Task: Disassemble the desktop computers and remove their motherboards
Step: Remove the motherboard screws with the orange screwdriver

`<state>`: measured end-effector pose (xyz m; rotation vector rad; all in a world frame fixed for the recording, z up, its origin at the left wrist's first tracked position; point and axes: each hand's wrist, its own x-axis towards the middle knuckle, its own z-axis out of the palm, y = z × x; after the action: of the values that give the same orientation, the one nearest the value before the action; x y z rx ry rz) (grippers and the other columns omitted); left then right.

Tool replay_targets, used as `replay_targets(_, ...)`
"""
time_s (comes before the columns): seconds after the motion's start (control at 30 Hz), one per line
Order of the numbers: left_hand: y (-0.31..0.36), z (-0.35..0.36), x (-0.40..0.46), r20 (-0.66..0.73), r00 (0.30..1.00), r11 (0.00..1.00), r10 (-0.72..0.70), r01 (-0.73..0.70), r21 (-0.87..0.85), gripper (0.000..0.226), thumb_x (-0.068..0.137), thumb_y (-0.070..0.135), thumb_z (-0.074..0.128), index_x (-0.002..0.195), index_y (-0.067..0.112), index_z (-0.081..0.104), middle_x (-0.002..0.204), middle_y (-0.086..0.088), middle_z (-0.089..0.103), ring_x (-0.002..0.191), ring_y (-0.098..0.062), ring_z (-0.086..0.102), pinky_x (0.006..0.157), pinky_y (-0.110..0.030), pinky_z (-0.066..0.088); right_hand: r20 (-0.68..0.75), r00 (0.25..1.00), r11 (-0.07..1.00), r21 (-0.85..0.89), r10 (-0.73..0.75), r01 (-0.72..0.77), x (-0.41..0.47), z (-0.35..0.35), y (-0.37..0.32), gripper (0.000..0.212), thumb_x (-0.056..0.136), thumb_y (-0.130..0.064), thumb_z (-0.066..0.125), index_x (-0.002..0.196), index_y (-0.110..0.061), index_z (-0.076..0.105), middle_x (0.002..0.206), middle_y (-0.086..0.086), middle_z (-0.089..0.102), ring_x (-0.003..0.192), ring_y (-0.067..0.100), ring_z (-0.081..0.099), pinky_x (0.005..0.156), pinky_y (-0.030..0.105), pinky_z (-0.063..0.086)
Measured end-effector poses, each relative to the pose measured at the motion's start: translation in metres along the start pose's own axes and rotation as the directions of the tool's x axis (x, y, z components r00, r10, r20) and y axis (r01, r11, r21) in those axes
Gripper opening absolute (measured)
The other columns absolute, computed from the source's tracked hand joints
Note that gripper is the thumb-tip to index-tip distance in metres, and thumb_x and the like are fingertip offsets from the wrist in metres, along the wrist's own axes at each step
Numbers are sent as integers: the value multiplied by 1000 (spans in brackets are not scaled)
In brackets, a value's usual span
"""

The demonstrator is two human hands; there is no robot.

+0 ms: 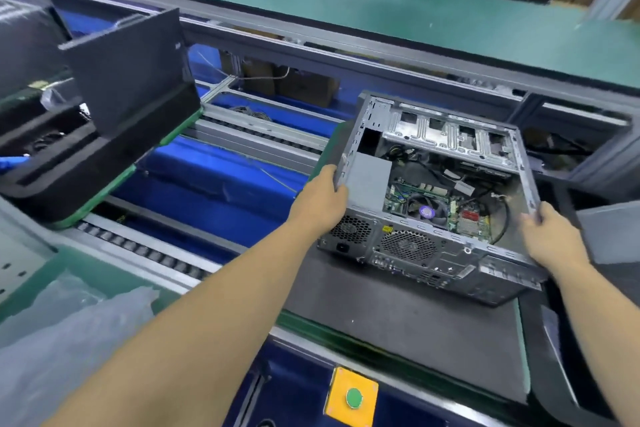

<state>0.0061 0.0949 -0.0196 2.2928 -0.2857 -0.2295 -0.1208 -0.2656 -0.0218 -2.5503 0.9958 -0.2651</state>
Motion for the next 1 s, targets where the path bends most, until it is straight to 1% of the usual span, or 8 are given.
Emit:
replay_targets(0.1,25,8,18,-34,998,989,50,-45,138,46,100,32,36,144,21,34,138,-6,50,109,-31,57,88,-47,50,35,996,956,280,77,-83,-10,-8,18,34,96,-48,43,86,-26,66,95,10,63,88,30,55,75,41,44)
replay_targets(0.17,46,20,31,-25,998,954,63,-53,294,54,102,37,34,154,24,23,154,-8,34,128,-37,43,95,-48,44,70,966,871,421,247,-253,-16,-7,47,39,98,-45,46,103,-17,73,105,12,67,97,36,63,86,48,54)
replay_targets(0.23,60,33,40,0,999,902,49,-44,429,58,103,43,31,157,29,18,162,-6,21,137,-41,31,102,-52,36,94,938,816,469,335,-338,-26,4,83,29,98,-33,53,107,-13,72,107,13,71,99,37,67,88,53,56)
replay_targets(0.37,56,51,50,-22,999,797,42,-20,604,55,99,51,26,149,30,29,162,-7,18,137,-45,26,105,-59,34,-2,920,902,195,392,-384,-51,28,150,20,92,-15,59,102,-9,76,104,16,74,102,36,65,90,40,51)
replay_targets(0.5,52,56,53,-47,997,779,54,-13,627,53,96,53,27,145,33,32,164,-5,15,136,-44,26,101,-59,33,94,904,905,49,416,-422,-49,55,182,22,91,-9,56,105,-3,72,108,21,71,101,39,63,79,36,46)
replay_targets(0.67,51,55,51,-60,998,758,36,12,652,53,99,55,23,148,38,27,166,-1,8,142,-41,21,105,-58,30,124,927,922,120,355,-369,-7,88,180,25,92,-13,63,109,4,68,108,24,70,103,40,63,86,40,49)
replay_targets(0.77,53,54,50,-81,996,755,25,35,655,53,99,58,23,149,40,27,166,3,8,143,-39,21,107,-58,31,162,919,915,131,360,-382,27,99,183,31,91,-15,65,119,-1,68,117,23,67,109,39,62,89,39,49)
replay_targets(1.0,53,54,49,-104,994,767,28,45,640,51,98,59,25,146,41,31,165,6,11,141,-35,24,102,-57,34,313,880,910,96,357,-403,72,120,193,29,92,-18,67,113,1,70,115,26,67,107,42,61,84,38,46)
